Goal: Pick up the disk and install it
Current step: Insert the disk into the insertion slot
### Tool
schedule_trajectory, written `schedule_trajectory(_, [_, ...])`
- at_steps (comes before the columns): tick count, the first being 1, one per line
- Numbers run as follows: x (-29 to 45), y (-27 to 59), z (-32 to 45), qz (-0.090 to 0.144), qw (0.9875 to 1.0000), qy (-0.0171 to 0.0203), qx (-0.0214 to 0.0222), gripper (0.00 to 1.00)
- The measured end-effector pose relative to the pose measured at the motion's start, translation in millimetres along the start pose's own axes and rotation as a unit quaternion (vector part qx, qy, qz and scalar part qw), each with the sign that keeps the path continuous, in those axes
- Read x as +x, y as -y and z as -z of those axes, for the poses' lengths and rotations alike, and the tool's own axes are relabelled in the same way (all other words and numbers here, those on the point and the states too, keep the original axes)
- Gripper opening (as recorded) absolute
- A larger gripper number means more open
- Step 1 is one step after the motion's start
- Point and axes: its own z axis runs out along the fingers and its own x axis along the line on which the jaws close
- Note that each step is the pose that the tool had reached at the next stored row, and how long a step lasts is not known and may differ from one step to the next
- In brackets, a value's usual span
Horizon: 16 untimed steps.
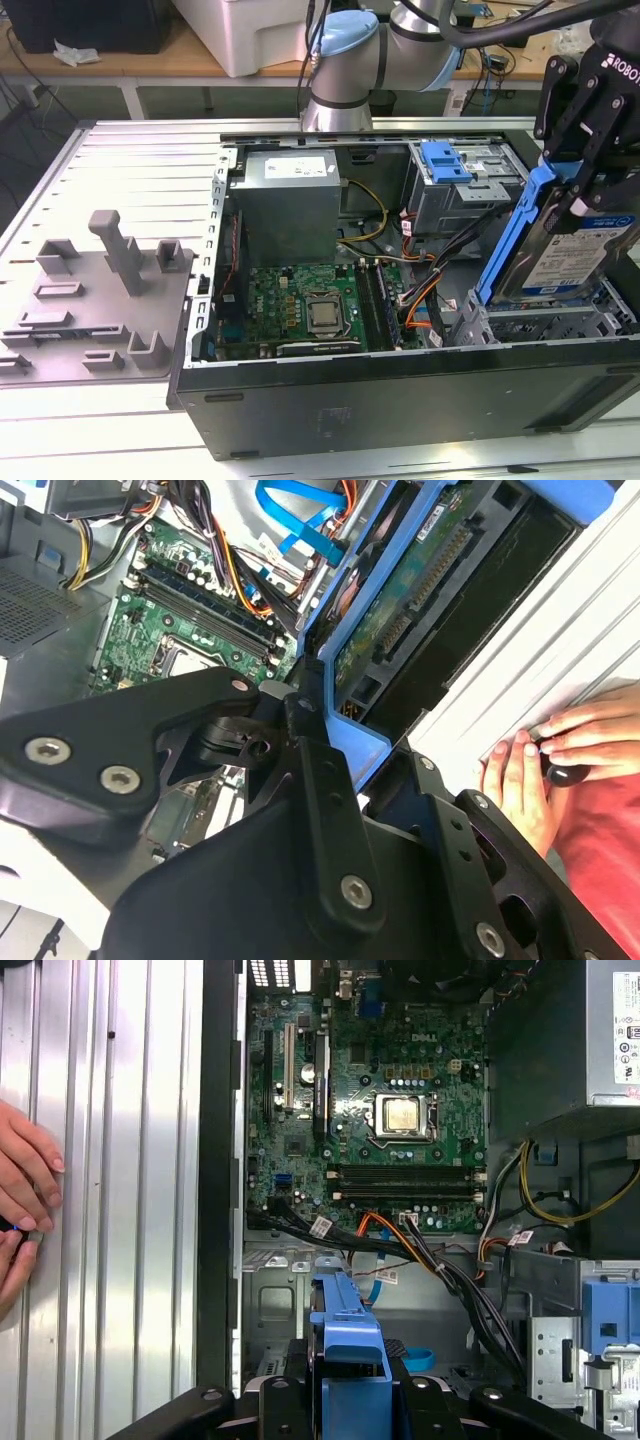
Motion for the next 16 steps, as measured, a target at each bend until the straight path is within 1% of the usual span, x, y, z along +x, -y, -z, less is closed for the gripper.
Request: schedule_trajectory(16, [0.0, 0.2, -4.5, 0.0, 1.0, 0.0001, 0.0, 0.37])
